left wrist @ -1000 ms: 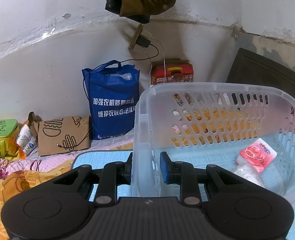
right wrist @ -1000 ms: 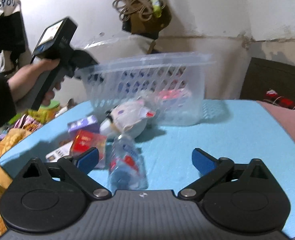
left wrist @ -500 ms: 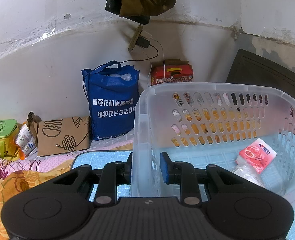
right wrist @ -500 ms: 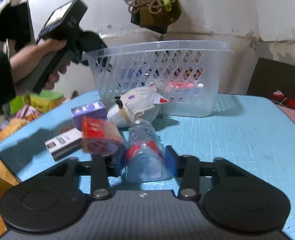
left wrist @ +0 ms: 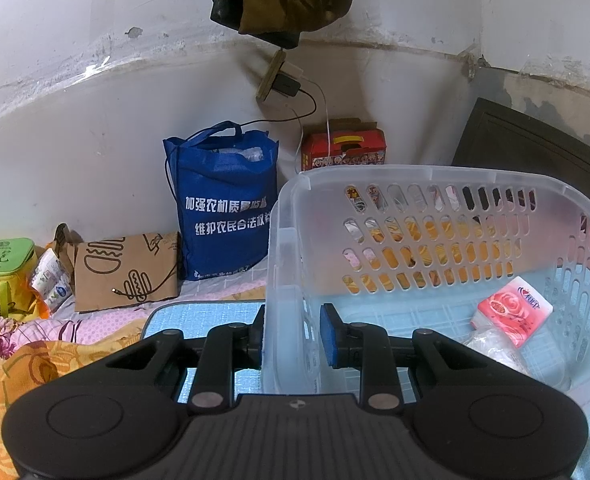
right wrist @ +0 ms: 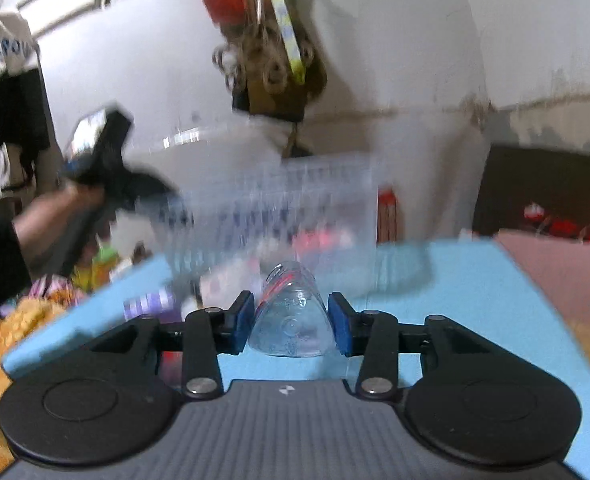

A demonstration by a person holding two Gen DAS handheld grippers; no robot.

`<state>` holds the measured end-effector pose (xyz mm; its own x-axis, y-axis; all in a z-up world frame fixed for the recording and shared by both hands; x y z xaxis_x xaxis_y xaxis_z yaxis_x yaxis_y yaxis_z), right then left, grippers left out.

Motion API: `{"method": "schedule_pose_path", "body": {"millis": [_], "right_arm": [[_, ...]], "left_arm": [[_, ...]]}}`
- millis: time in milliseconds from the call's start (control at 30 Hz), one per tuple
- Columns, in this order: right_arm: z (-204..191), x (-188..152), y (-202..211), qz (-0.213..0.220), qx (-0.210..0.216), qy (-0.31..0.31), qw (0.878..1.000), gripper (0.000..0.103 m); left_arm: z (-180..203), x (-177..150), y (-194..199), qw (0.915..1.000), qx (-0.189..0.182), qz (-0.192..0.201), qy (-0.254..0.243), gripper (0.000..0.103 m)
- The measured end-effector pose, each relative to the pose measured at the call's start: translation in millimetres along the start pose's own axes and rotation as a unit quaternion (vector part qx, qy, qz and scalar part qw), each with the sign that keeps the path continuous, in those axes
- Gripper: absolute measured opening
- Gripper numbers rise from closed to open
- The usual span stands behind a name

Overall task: Organize objects
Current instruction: 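Lower the water bottle into the basket and open the right gripper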

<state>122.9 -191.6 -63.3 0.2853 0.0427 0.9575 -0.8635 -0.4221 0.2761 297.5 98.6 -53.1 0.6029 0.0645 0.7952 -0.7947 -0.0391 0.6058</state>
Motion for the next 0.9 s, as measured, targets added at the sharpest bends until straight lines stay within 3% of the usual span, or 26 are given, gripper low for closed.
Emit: {"method": "schedule_pose_path", "body": {"millis": [167, 333, 500, 900], "right_arm": [[6, 69, 10, 0.072, -0.004, 0.019, 0.997, 0.045], [2, 118, -33, 0.077, -0.007, 0.046, 0.996, 0.045], [-8, 128, -92, 0.031, 0.007, 0.050, 0.998, 0.045], [-2, 109, -157, -0.046, 0.001, 0.042, 0.998, 0.045]], "left_arm": [[1, 0, 1, 1.0000, -0.001, 0.000, 0.001, 0.031], [0, -1, 0, 1.0000, -0.001, -0.001, 0.003, 0.031], [0, -1, 0, 1.0000, -0.001, -0.002, 0.002, 0.031], [0, -2, -1, 1.0000, -0.003, -0.004, 0.000, 0.031]]}}
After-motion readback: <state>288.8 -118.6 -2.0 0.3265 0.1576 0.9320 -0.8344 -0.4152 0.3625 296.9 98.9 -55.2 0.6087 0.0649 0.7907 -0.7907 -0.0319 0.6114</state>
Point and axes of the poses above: each gripper's, at about its wrist camera, not at the fingertips, and y roughly against the way its jaws point, z to its right, x to its top, the point moved 8 cm from there along -y, roughly the way its jaws point, and after that the axes turned 3 degrees about -x, right-handed, at the moved point
